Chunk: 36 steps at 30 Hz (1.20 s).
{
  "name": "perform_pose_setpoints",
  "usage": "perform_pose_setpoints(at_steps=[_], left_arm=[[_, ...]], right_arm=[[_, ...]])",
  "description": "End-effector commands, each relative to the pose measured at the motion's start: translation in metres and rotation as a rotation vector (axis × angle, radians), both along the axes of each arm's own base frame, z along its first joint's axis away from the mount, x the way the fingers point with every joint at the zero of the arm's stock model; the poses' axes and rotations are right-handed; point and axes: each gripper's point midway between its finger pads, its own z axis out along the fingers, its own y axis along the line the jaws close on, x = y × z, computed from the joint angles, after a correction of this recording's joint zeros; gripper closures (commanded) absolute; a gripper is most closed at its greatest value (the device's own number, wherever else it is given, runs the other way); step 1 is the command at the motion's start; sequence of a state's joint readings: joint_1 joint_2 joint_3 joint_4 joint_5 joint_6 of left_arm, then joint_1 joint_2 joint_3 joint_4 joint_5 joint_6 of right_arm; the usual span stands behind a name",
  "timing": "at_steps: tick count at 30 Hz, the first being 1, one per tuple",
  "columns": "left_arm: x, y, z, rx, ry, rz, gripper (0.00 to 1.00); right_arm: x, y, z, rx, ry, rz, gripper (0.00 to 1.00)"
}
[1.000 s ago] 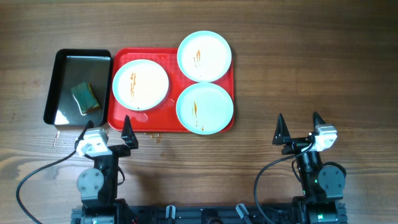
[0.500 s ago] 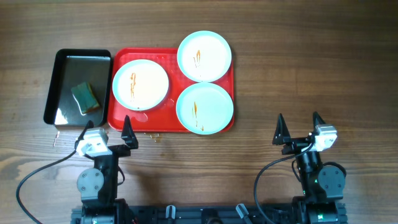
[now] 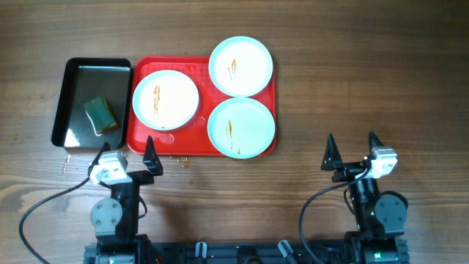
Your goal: Clean dirty plates on tray and stack at the side
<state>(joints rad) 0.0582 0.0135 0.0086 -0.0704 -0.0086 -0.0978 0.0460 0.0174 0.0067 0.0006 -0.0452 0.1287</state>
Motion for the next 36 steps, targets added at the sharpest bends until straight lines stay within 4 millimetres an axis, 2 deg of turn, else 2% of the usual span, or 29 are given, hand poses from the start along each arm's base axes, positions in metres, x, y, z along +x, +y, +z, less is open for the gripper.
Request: perform_pose_setpoints(at_steps=[1, 32, 36], left_arm=[[0.000, -0.003, -0.001, 0.011, 0.001, -0.017, 0.00], [0.000, -0.003, -0.001, 0.011, 0.001, -0.017, 0.00], [0.000, -0.001, 0.000, 0.012, -0.002, -0.007, 0.00]], right_arm=[[-0.001, 0.003, 0.002, -0.014, -0.010, 0.016, 0.00], [-0.001, 0.003, 0.002, -0.018, -0.011, 0.016, 0.00], [-0.001, 0.000, 0.012, 0.015, -0.049, 0.002, 0.00]])
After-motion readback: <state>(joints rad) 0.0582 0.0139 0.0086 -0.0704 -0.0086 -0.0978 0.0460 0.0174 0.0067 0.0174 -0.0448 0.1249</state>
